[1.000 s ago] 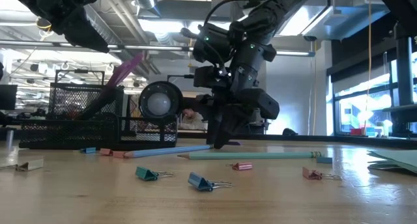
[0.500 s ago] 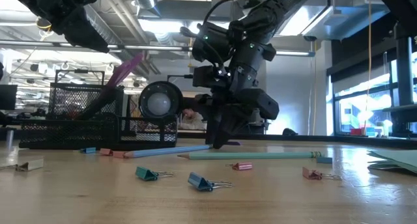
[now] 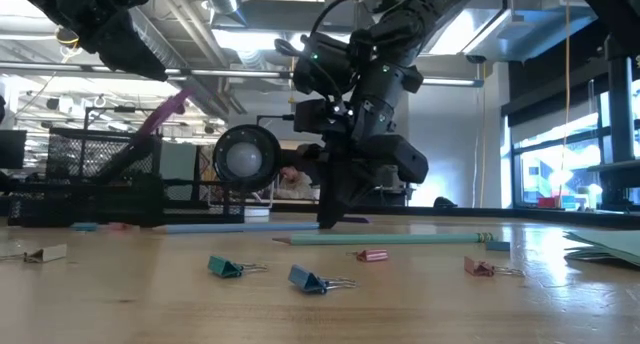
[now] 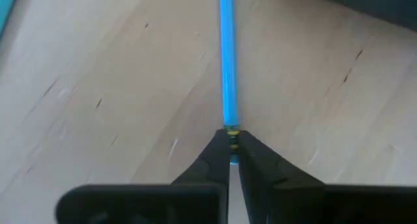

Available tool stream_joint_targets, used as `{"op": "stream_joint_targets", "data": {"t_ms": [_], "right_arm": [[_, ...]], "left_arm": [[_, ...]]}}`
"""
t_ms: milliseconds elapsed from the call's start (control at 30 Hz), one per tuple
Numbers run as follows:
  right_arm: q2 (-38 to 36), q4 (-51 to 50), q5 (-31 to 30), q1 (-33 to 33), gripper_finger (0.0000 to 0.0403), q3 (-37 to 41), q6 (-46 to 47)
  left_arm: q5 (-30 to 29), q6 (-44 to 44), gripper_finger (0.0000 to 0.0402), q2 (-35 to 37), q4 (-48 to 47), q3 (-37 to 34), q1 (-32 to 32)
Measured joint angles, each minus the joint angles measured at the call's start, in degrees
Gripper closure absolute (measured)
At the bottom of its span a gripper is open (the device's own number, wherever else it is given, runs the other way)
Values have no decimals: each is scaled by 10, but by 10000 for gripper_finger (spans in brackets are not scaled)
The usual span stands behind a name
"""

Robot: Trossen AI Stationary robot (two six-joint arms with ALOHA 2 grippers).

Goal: Pick and place office supplies into organizer
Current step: Put the blue pencil into the black desk organizer

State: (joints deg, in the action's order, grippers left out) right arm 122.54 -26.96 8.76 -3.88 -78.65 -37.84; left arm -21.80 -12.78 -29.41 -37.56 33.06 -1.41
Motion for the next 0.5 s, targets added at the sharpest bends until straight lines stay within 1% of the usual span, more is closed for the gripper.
{"op": "stream_joint_targets", "data": {"t_ms": [100,367,433,500], "right_arm": [[0,-1,-13,2,383,0,14],[-10,-25,-22,13,386,-10,18],[-15,-42,-27,17,387,-23,24],[-17,-82,-23,20,387,-42,32]], "left_arm": [[0,0,245,0,0,0,0],[0,0,245,0,2,0,0],[1,12,245,0,14,0,0],[11,33,245,0,32,0,0]]}}
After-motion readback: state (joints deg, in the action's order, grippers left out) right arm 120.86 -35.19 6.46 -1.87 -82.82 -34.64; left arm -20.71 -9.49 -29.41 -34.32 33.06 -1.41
